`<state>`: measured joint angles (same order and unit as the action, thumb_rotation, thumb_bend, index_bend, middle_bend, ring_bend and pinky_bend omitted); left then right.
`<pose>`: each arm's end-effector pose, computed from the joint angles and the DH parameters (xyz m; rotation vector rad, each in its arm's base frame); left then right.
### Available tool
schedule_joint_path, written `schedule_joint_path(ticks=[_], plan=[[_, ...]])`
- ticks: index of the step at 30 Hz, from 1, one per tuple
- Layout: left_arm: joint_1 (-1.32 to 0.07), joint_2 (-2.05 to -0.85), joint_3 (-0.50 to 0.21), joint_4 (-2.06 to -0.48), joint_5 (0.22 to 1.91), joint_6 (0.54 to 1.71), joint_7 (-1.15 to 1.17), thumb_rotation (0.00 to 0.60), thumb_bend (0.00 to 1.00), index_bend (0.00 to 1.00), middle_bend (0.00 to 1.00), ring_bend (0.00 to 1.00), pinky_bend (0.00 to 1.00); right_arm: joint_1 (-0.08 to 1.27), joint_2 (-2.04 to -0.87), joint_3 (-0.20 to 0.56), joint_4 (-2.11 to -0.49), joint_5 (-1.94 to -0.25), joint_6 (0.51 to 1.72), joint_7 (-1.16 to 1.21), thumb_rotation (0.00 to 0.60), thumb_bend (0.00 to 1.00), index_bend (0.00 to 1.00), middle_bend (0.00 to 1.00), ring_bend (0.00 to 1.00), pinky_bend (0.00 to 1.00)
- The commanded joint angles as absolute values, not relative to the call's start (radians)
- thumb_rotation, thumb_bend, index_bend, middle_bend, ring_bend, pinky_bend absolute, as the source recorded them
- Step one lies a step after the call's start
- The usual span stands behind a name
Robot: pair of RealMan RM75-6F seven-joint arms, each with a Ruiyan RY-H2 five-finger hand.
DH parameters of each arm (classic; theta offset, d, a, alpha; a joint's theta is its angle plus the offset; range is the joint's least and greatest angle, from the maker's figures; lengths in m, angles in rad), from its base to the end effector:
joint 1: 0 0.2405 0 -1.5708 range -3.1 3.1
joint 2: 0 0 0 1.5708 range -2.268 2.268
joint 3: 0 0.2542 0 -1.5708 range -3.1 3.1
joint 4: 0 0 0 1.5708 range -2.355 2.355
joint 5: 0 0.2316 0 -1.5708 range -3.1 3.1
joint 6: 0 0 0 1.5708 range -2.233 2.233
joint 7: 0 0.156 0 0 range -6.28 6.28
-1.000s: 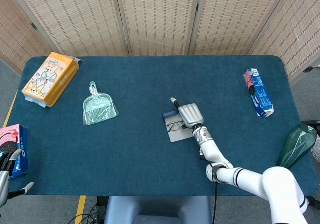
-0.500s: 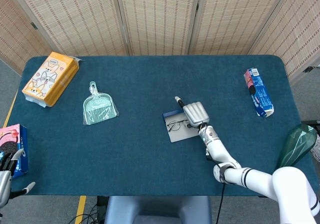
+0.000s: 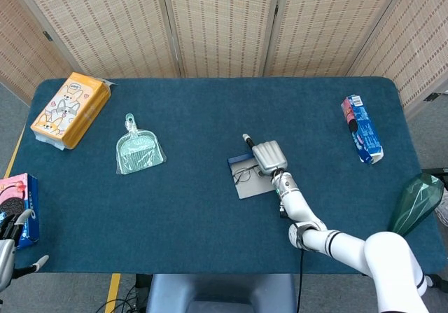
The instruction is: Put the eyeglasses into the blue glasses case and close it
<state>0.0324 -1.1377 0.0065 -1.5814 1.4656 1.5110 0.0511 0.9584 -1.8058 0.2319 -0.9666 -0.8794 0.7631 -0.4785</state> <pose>-0.3496 0.1420 0.1332 -1.3255 -0.9608 -0.7311 -0.1417 -0.4401 -0.0901 1.8454 -0.8519 0.6770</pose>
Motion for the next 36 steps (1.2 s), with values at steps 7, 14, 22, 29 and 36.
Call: schedule_joint_path(ticks=[7,14,22,29,36], plan=[[0.036,-1.137,0.004,-1.572,1.455,1.510,0.048,0.600,0.16,0.09,0.15,0.11,0.28,1.030,-1.901,0.285,-0.826,-0.820,0.732,-0.531,0.600,0.30,0.00,0.98,1.00,0.85],[0.044,-1.135,0.004,-1.560,1.446,1.514,0.031,0.600,0.16,0.09,0.15,0.11,0.28,1.025,-1.884,0.284,-0.868,-0.831,0.740,-0.540,0.600,0.31,0.00,0.98,1.00,0.85],[0.042,-1.141,0.005,-1.548,1.454,1.510,0.021,0.600,0.16,0.09,0.15,0.11,0.28,0.974,-1.738,0.247,-1.124,-0.873,0.803,-0.577,0.600,0.31,0.00,0.98,1.00,0.85],[0.046,-1.141,0.005,-1.546,1.459,1.518,0.015,0.600,0.16,0.09,0.15,0.11,0.28,0.972,-1.692,0.226,-1.217,-0.832,0.830,-0.652,0.600,0.32,0.00,0.98,1.00,0.85],[0.047,-1.143,0.007,-1.544,1.461,1.517,0.011,0.600,0.16,0.09,0.15,0.11,0.28,0.981,-1.720,0.215,-1.266,-0.872,0.843,-0.624,0.600,0.31,0.00,0.98,1.00,0.85]])
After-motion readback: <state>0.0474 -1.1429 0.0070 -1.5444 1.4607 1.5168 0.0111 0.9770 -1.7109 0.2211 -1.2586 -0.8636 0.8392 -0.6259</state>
